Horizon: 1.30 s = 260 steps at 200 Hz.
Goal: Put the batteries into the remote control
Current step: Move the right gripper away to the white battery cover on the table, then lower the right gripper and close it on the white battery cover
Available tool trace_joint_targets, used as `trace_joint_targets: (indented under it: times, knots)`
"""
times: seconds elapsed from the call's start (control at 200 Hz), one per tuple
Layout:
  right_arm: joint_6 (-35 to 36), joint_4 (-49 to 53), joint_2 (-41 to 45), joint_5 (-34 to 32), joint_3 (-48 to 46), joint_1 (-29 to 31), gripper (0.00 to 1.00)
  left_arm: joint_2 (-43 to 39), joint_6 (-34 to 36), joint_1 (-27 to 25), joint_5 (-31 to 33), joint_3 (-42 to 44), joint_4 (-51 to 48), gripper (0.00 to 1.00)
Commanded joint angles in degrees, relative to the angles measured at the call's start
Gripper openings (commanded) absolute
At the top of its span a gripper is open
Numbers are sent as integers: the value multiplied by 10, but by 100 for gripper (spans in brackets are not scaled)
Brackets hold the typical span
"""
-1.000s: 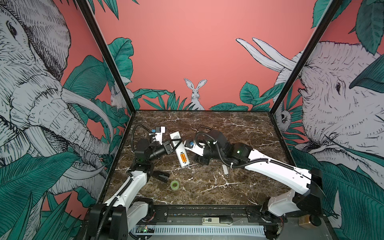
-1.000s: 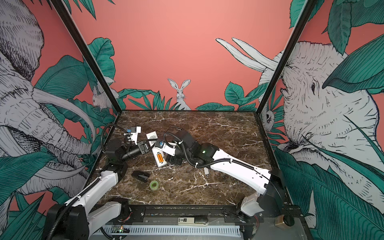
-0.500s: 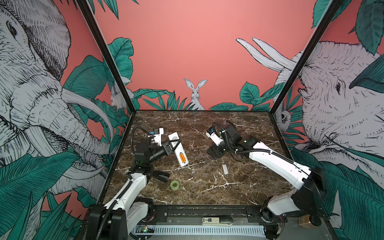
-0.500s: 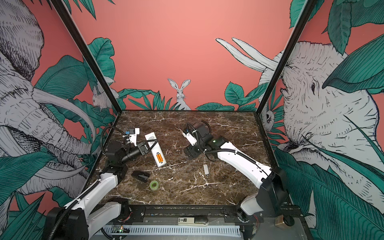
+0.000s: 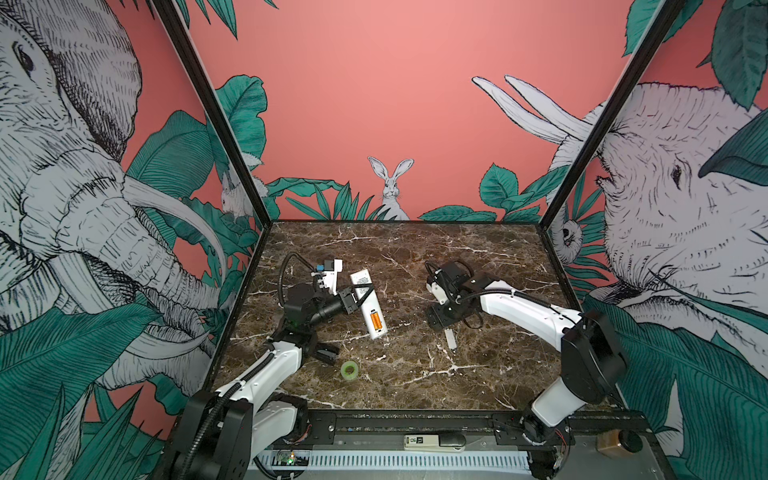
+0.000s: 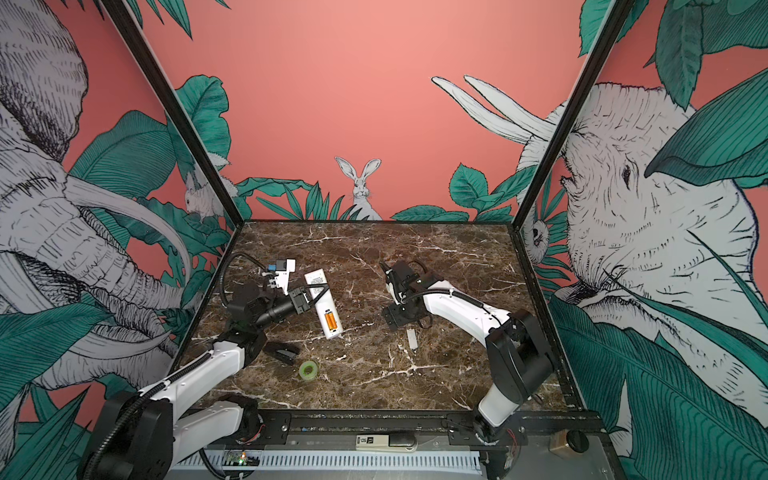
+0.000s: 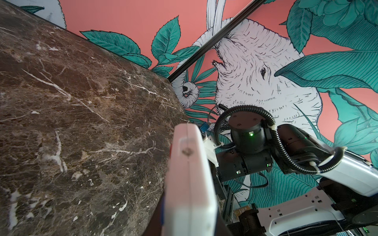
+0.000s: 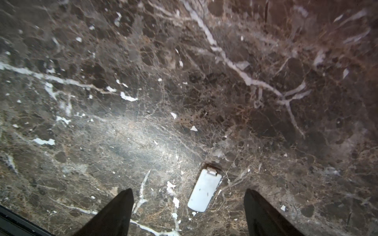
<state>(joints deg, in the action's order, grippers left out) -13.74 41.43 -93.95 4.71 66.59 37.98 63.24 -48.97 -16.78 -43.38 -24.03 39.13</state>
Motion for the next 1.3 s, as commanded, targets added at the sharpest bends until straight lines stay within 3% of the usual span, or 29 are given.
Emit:
trace_joint_targets:
  times: [0.0,0.59,0.995,1.295]
  knots:
    - [-19,13,-15,-15,-16,-4,86,3,20,-23,17,-9,22,0]
    - [-36,-39,-44,-22,-64,-12,80,50,33,-101,61,-20,45,0]
    - [-36,-43,-54,-32,-62,-14,63,74,26,-115,65,-29,67,0]
    - [-36,-48,-58,-38,-71,-15,57,88,17,-134,105,-23,90,0]
